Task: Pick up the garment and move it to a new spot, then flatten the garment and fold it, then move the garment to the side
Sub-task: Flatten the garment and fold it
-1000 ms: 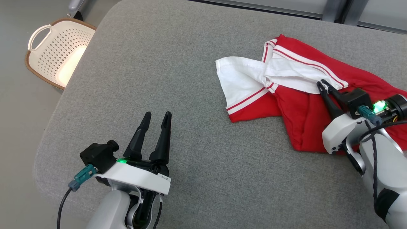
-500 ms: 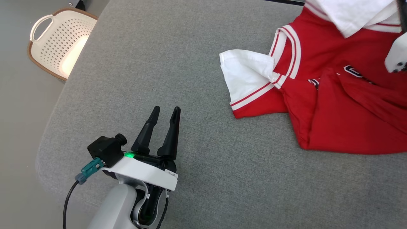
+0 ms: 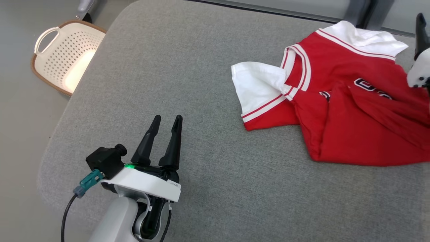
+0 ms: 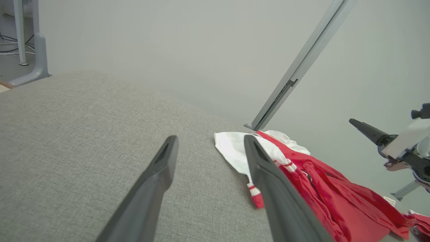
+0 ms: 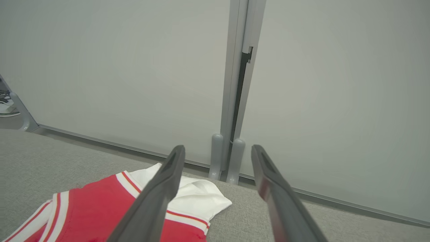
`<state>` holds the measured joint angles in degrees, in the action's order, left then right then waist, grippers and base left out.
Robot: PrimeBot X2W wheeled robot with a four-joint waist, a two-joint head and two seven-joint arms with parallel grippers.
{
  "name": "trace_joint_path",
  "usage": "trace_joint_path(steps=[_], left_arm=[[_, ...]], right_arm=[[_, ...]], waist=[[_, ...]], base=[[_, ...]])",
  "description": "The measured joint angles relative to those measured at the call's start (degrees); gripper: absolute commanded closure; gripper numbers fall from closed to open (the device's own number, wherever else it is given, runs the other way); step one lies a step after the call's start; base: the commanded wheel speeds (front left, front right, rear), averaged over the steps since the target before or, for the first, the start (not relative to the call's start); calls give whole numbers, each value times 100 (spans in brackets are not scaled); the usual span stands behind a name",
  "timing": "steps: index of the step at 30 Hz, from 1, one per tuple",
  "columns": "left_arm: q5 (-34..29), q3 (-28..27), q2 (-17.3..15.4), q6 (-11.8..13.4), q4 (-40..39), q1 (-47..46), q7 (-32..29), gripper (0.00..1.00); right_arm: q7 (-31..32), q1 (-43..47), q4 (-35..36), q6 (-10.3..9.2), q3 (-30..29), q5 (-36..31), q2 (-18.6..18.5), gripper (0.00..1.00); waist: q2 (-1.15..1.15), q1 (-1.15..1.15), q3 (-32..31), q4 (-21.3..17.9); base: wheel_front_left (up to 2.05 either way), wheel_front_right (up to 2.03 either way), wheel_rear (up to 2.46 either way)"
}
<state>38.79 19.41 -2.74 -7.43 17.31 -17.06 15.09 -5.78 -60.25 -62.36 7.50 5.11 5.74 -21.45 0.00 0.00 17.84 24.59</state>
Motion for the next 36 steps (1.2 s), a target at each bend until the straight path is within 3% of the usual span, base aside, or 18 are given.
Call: trace_joint_path(steps=[8, 12, 17, 21, 26, 30, 36], left_arm=[[-152, -293, 1, 0, -43, 133, 0, 0], [-194, -516, -7, 0, -40, 235, 2, 0], [-338, -661, 3, -1, -45, 366, 5, 0], [-465, -938, 2, 0, -136, 500, 5, 0], [-737, -1100, 2, 0, -167, 778, 5, 0], [-754, -1137, -1, -1, -171, 900, 5, 0], [-743, -976, 0, -1, -148, 893, 5, 0]], right_arm=[[-735, 697, 307, 0, 292, 589, 590, 0], [-876, 1522, 928, 0, 519, 1099, 855, 0], [-911, 2659, 2023, -1, 754, 1423, 915, 0], [-918, 3591, 3048, -1, 630, 1388, 999, 0], [-918, 4612, 3909, -1, 392, 1203, 1362, 0], [-917, 5085, 4152, -1, 326, 1068, 1541, 0], [-880, 5083, 4169, -1, 250, 975, 1593, 0]], waist=[[0, 0, -455, -505], [0, 0, -737, -813], [0, 0, -1004, -1260], [0, 0, -1184, -1583], [0, 0, -1325, -1911], [0, 0, -1345, -2057], [0, 0, -1268, -1940]], base=[[0, 0, 0], [0, 0, 0], [0, 0, 0], [0, 0, 0], [0, 0, 0], [0, 0, 0], [0, 0, 0]])
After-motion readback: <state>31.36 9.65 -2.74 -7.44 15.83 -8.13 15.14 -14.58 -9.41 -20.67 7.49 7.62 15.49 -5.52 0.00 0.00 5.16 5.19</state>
